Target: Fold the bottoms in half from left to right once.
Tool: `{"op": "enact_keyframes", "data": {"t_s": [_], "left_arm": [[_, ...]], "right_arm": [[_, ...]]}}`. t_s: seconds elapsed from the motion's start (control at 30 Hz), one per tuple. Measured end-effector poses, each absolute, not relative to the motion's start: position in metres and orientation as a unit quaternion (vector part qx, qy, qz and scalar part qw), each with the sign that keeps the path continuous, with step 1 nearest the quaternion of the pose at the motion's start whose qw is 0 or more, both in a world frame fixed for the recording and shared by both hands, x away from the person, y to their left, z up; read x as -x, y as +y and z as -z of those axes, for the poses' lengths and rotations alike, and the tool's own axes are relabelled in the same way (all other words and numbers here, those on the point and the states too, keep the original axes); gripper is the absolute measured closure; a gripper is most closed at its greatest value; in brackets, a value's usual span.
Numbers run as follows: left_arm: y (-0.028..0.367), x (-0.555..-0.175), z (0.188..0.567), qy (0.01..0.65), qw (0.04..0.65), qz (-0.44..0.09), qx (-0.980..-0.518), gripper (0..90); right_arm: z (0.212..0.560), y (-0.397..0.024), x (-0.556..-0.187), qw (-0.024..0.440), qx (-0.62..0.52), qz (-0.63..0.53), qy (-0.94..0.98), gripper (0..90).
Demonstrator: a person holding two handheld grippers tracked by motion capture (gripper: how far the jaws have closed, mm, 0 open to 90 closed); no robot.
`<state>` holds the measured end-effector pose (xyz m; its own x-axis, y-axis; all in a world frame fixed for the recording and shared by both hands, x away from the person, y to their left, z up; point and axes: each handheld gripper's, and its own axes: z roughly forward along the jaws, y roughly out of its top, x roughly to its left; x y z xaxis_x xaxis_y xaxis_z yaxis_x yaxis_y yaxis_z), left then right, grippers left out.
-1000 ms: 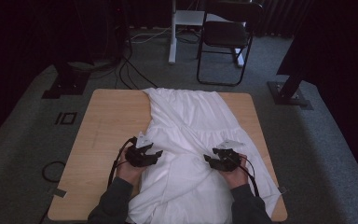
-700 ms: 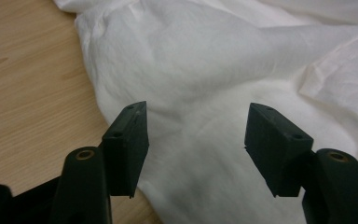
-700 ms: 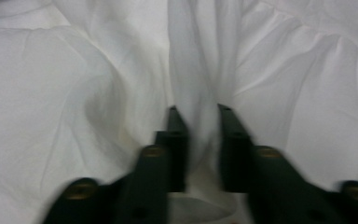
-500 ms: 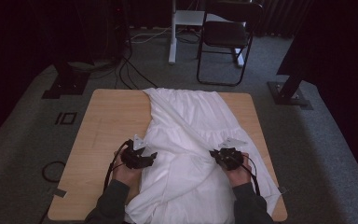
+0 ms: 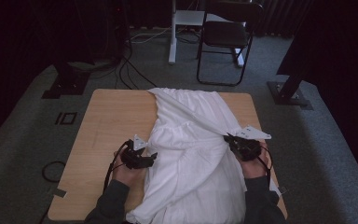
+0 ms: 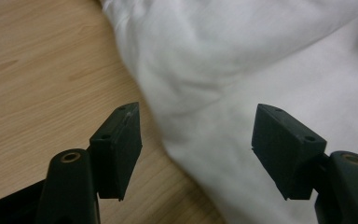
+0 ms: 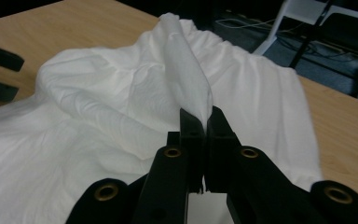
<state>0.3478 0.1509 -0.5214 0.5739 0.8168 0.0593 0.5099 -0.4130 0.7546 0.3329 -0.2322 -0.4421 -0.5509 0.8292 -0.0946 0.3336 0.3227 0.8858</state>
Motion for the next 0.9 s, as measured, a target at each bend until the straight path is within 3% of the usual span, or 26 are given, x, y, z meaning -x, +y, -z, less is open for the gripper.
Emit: {"op": "enact_keyframes", "data": {"t_s": [0.57,0.9], "left_arm": [[0.136,-0.347,0.535,0.403,0.353,-0.2,-0.82,30.3],[0.116,-0.349,0.538,0.387,0.351,-0.182,-0.833,32.7]], "right_arm": [[0.448,-0.305,-0.333,0.343,-0.472,-0.4,0.706,88.1],[0.511,-0.335,-0.355,0.285,-0.533,-0.36,0.711,88.0]]}}
